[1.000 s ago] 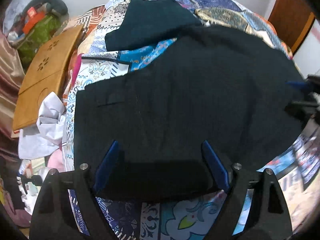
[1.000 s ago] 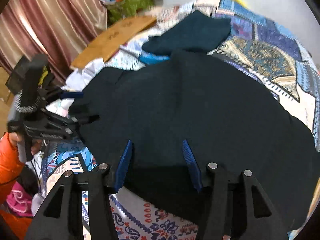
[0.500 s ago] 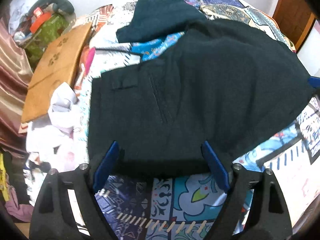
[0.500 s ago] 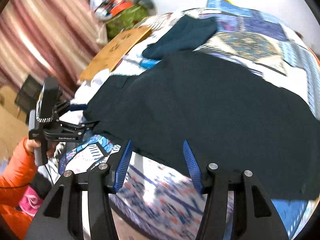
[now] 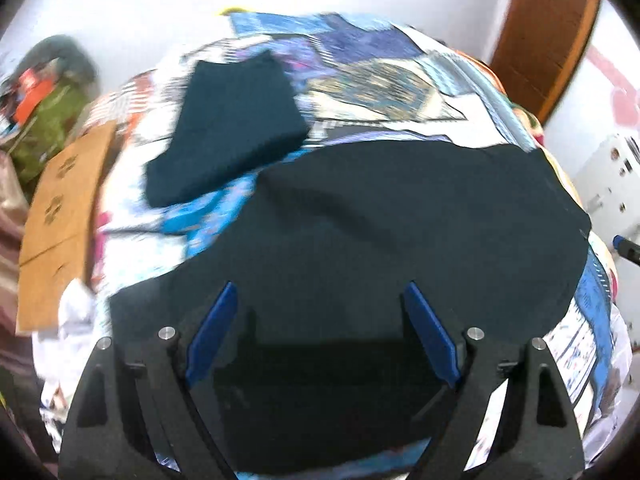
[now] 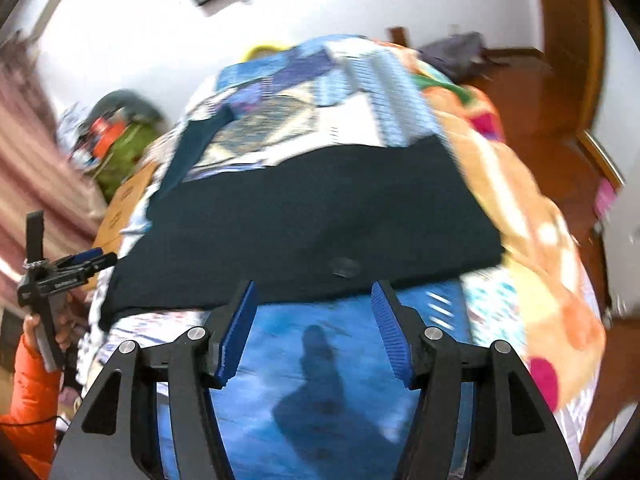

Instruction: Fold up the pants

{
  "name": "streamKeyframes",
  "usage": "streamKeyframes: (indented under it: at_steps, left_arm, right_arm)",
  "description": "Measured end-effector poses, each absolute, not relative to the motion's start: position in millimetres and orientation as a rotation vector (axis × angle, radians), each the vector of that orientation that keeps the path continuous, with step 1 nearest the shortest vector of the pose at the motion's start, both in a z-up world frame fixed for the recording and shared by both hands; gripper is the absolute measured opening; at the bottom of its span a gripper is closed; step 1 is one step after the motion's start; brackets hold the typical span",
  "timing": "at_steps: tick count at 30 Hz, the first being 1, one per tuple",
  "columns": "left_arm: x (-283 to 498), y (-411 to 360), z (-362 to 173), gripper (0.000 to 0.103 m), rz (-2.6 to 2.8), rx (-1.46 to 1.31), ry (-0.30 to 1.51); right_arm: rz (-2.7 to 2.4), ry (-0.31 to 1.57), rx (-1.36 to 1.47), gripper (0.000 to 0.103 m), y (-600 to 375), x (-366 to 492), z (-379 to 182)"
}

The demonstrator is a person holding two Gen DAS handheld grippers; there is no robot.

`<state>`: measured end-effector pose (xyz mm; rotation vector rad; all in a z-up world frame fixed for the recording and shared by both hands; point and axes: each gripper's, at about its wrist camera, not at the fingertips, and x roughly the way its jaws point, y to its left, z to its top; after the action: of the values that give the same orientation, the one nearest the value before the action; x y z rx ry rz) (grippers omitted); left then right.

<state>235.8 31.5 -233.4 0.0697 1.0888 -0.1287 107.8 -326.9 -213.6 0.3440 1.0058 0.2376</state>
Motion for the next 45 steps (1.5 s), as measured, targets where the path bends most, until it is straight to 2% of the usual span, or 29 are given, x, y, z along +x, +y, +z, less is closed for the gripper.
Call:
streamKeyframes:
  at_steps: [4,14,19,21,23,25,27,35,45]
  left_arm:
    - [256.9,-14.3,-255.4,0.086,-0.193,0.158,1.156]
    - [295.2,-105.3,-264.3,0.087,-0.345,0.296,1.187]
    - [303.8,-140.9,-273.4,0.094,-0.373,0.371,1.182]
    - [310.4,-153.9,-276.1,0.094,-0.395,0.380,1.189]
    - [319.0,-164.1,-278.7,0.094,-0.415,0.372,1.204]
    - [325.7,-175.1,-280.5,0.094,-0.431,0.364,1.216]
    - [330.3,-187.0,-280.8,0.094,-0.448,0.358,1.219]
    - [325.6,-206.0,-254.6,0.094,-0.480,0.318,1.122]
    - [295.5,-143.2,-167.8,0.094,-0.384,0.220,0.896]
  right_arm:
    - [0.182,1.033,0.459,0.056,-351.3,106.3,-232.9]
    - [0.150,1.010,0.675,0.055,-387.6,109.9,-259.6]
    - [0.141,0.958,0.697,0.055,-388.2,121.4,-266.7]
    - [0.126,0.942,0.700,0.055,-390.4,125.7,-268.8]
    - [0.103,0.929,0.690,0.051,-390.8,129.7,-267.6]
    - [0.074,0.922,0.677,0.027,-392.2,134.0,-267.3]
    - [0.058,0.922,0.699,0.011,-396.8,138.1,-269.1]
    - [0.123,0.798,0.655,0.006,-398.8,135.4,-222.3]
    - [0.260,0.620,0.545,0.006,-358.5,142.8,-128.7]
